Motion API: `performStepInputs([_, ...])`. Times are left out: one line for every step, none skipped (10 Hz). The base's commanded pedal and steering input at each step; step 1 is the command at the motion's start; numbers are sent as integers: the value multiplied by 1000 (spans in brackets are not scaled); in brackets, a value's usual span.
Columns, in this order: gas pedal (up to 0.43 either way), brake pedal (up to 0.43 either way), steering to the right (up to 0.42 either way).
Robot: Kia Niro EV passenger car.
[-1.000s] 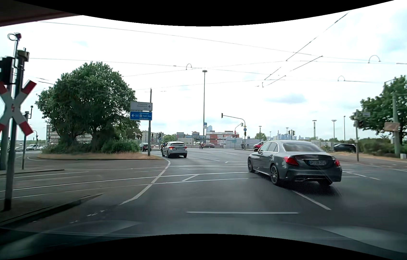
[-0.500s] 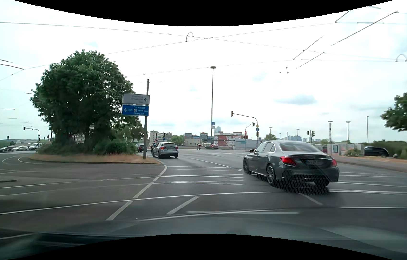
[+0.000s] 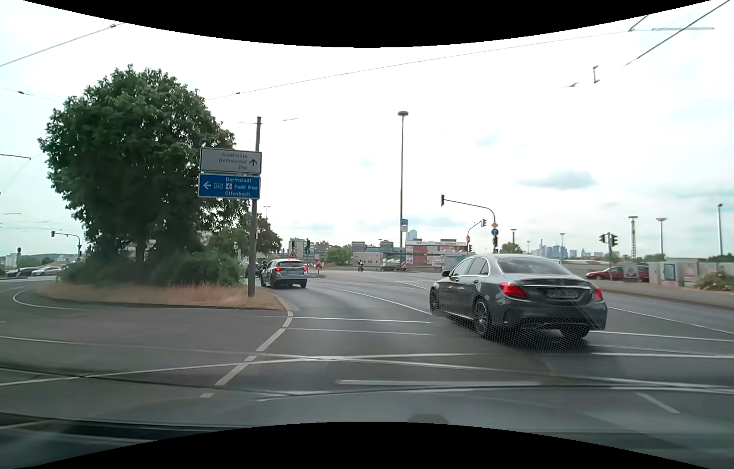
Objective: Follow the waypoints while adhering to traffic rules and regulations
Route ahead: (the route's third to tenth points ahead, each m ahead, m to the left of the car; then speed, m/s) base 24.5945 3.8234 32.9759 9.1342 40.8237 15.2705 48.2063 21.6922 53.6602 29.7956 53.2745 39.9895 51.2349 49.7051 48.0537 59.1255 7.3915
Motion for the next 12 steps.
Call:
performStepInputs([0, 0, -78])
performStepInputs([0, 0, -81])
performStepInputs([0, 0, -86])
performStepInputs([0, 0, -89])
performStepInputs([0, 0, -94])
performStepInputs([0, 0, -99])
performStepInputs([0, 0, -102])
performStepInputs([8, 0, -106])
performStepInputs([8, 0, -109])
performStepInputs([8, 0, -112])
performStepInputs([8, 0, -112])
performStepInputs([8, 0, -113])
